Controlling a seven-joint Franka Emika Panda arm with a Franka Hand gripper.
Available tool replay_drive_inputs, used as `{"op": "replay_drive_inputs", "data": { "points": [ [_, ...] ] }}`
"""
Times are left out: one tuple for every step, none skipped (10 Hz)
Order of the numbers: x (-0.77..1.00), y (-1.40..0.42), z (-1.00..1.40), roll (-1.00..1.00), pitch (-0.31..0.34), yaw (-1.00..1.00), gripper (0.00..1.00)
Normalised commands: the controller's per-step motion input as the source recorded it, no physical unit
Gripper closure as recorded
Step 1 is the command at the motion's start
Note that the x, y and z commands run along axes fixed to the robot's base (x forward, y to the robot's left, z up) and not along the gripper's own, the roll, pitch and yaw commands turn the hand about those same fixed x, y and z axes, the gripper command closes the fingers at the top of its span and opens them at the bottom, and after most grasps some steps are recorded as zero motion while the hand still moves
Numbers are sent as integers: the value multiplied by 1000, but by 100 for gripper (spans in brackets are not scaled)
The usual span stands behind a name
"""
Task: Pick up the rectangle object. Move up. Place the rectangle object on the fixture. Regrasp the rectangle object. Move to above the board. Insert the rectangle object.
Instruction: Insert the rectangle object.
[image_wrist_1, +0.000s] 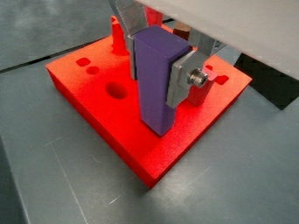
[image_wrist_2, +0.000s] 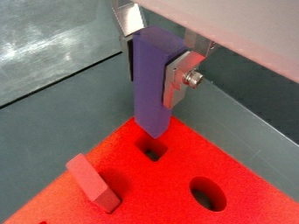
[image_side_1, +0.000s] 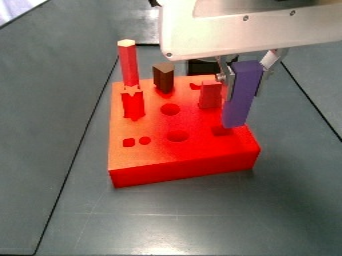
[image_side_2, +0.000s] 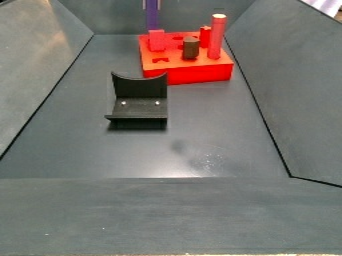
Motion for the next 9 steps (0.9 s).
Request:
{"op": "replay_drive_inputs", "data": {
  "points": [
    [-171, 86, -297, 0, -137, 0, 100],
    [-143, 177, -329, -63, -187, 34, 100],
    [-134, 14, -326, -97, -219, 180, 100],
    [-11, 0, -263, -90, -164, 237, 100],
    [0, 0, -251, -89, -117, 197, 100],
    [0, 3, -246, -61, -79, 169, 100],
    [0, 71, -234, -39, -59, 154, 100],
    [0, 117, -200, 0, -11, 143, 100],
    [74, 180, -74, 9, 40, 20, 100]
  ]
}}
